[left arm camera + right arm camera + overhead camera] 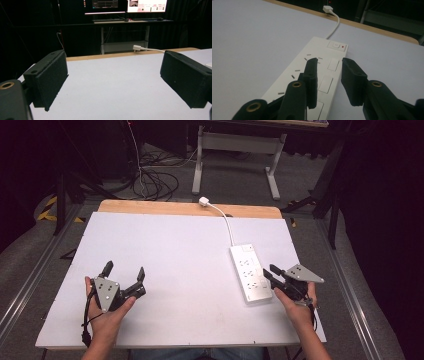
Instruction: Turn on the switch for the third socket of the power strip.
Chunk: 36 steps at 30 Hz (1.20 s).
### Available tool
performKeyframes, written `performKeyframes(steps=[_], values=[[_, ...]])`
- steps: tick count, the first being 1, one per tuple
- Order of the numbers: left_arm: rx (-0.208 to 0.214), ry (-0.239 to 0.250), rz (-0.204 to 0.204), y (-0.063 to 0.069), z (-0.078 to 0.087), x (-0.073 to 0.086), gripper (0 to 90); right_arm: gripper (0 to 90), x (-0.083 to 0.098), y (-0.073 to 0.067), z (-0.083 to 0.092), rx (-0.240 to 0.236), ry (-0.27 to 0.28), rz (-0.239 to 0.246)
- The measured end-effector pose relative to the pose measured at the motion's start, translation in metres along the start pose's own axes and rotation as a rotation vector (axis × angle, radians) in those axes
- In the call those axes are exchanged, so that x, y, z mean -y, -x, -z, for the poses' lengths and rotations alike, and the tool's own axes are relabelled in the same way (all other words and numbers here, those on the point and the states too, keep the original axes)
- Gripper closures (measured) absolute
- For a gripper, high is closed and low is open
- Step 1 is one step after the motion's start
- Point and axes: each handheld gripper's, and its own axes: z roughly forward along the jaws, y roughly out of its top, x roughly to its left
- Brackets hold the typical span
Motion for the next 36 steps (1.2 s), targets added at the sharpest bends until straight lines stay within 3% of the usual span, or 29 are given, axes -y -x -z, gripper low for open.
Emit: performKeyframes(steps=[23, 32, 36], values=[[0.000, -0.001, 0.002, -0.0001, 0.0003, 0.0001, 8.2, 41.9, -0.0015, 0.0036, 0.0074, 0.052, 0.140, 0.014], [-0.001, -0.001, -0.001, -0.0002, 0.0002, 0.0002, 8.2, 20.5, -0.0011, 0.0061, 0.0066, 0.083, 0.183, -0.003], [0.000, -0.001, 0.001, 0.0000, 0.0003, 0.0002, 8.2, 17.7, -0.0008, 0.0073, 0.0067, 0.081, 0.184, 0.000]])
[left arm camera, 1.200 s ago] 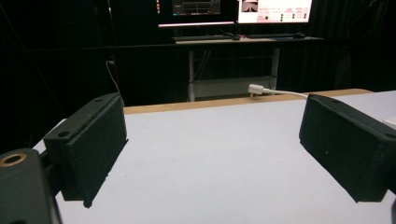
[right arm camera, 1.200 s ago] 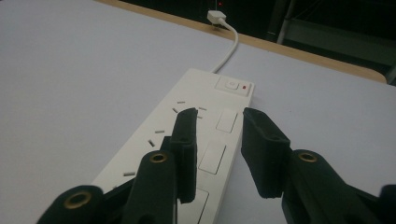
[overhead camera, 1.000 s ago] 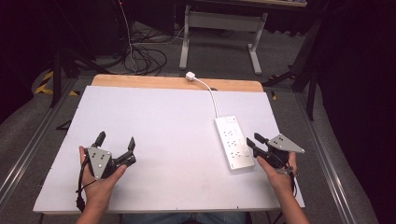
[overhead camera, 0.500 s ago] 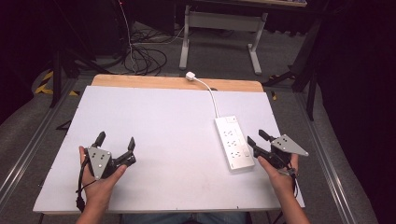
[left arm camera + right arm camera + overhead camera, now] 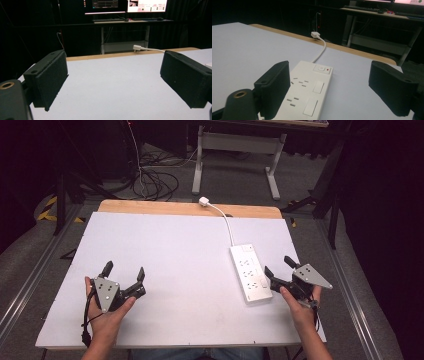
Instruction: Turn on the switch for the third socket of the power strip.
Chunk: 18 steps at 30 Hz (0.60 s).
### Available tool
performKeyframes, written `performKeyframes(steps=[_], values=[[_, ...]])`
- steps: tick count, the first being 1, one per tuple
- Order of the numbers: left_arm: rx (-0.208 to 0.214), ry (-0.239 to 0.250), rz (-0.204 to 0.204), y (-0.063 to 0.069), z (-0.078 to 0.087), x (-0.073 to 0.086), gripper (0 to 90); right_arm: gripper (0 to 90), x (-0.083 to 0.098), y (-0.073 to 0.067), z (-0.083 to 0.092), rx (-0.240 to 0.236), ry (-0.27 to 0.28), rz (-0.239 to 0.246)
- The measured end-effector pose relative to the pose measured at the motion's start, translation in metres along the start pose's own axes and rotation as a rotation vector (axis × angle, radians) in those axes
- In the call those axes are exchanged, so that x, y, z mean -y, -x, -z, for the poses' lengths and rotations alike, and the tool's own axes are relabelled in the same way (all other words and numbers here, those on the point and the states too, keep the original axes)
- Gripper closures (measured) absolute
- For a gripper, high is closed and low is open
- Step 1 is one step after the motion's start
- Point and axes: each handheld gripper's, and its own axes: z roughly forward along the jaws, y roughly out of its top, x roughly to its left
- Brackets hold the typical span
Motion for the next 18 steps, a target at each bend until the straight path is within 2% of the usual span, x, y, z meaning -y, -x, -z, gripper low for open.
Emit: performKeyframes(steps=[7, 8, 11, 14, 18], values=[[-0.001, 0.001, 0.000, -0.0001, 0.0001, 0.0001, 8.2, 8.9, 0.0014, 0.0015, 0.0004, -0.009, 0.015, -0.013], [-0.001, 0.002, 0.000, -0.0001, 0.0001, 0.0001, 8.2, 5.5, 0.0017, 0.0023, 0.0008, -0.008, 0.023, -0.030], [-0.002, 0.002, 0.000, -0.0001, 0.0001, 0.0002, 8.2, 5.0, 0.0025, 0.0034, 0.0016, -0.003, 0.035, -0.046], [-0.002, 0.003, 0.000, -0.0001, 0.0002, 0.0002, 8.2, 3.8, 0.0044, 0.0051, 0.0028, 0.024, 0.061, -0.070], [-0.004, 0.004, -0.001, -0.0003, 0.0005, 0.0002, 8.2, 3.6, 0.0061, 0.0064, 0.0044, 0.025, 0.072, -0.083]])
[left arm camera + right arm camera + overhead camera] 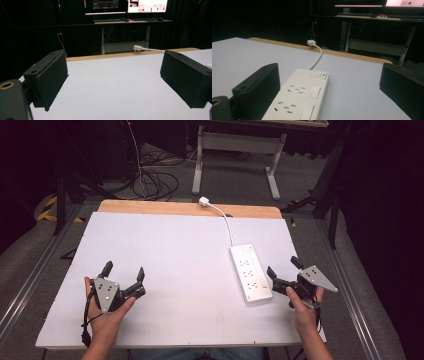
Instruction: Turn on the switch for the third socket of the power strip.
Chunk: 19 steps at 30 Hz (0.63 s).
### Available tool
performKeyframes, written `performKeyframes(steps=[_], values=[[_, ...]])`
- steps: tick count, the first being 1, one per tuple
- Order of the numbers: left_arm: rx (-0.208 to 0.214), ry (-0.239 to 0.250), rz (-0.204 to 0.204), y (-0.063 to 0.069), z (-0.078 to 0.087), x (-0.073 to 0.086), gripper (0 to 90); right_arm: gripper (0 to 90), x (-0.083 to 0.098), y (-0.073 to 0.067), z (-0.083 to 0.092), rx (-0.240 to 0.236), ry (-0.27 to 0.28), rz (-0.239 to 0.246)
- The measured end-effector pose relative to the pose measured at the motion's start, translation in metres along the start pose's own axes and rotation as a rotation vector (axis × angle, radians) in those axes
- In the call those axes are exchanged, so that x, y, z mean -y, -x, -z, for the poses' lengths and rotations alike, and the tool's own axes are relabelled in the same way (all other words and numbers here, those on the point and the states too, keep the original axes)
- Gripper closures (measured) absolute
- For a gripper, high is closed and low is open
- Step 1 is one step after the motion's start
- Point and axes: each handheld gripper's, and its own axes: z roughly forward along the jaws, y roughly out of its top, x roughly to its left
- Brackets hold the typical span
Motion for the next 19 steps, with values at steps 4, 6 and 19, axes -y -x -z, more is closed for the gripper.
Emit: performKeyframes(steps=[4, 6, 19], values=[[-0.002, 0.003, 0.003, 0.0000, 0.0002, 0.0000, 8.2, 3.9, 0.0032, 0.0003, 0.0044, 0.015, 0.050, 0.052], [-0.001, 0.004, 0.002, 0.0001, 0.0002, 0.0000, 8.2, 3.8, 0.0031, 0.0011, 0.0052, 0.016, 0.055, 0.041], [-0.004, 0.003, -0.001, 0.0002, -0.0006, 0.0002, 8.1, 5.5, 0.0035, 0.0023, 0.0051, 0.006, 0.066, 0.026]])
